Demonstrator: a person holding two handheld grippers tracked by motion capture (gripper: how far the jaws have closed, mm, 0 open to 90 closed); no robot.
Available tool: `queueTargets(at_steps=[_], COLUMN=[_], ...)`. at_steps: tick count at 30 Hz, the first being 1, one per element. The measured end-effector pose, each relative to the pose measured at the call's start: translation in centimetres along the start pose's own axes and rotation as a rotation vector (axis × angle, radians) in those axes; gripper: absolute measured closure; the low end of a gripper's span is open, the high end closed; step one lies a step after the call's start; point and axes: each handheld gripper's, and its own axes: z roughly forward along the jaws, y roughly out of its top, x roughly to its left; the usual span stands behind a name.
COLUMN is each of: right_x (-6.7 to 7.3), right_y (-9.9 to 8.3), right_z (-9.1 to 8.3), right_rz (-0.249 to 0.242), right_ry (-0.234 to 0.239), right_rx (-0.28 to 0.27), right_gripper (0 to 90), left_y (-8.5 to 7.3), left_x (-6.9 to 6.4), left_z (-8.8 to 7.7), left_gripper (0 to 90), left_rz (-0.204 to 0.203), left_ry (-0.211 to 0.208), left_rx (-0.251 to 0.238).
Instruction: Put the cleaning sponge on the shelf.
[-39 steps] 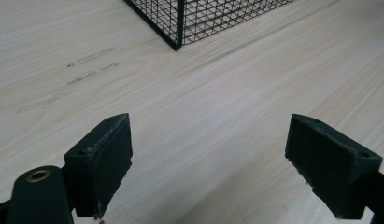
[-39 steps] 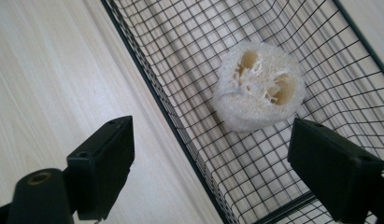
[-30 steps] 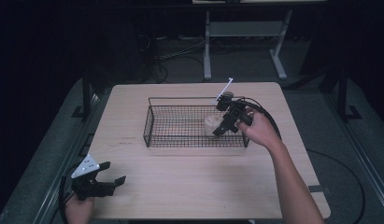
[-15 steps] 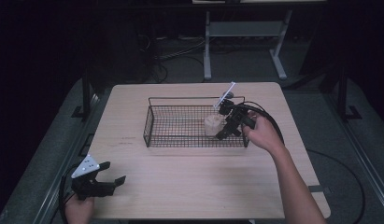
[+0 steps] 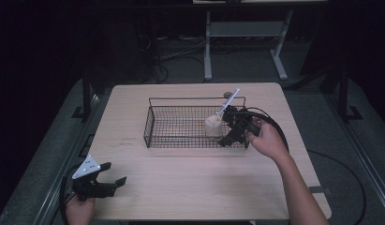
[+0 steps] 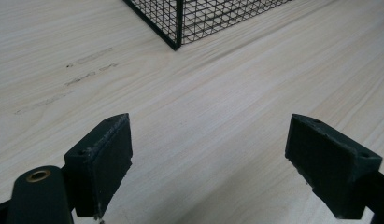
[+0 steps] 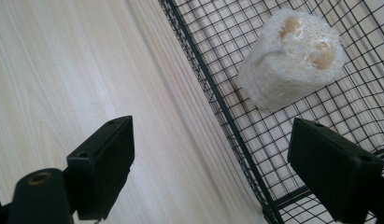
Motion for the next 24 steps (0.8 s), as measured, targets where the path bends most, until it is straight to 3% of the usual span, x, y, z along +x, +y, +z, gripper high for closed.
queueTargets(at_steps=[12,24], right_x=[1.4,1.5], right_y=[-1.2,-2.7], right_z=[0.2,0.8], right_rz=[-0.031,-0.008], right_ry=[-0.013,-0.005], right_rx=[-0.004,-0.009], right_gripper=[14.5,14.5], left_y=[0.0,0.0], left_x=[0.0,0.0], left_z=[0.0,0.1], left_gripper=[13.7,13.7], left_rz=[-0.002,0.000], left_ry=[0.001,-0.001], left_rx=[-0.001,0.000])
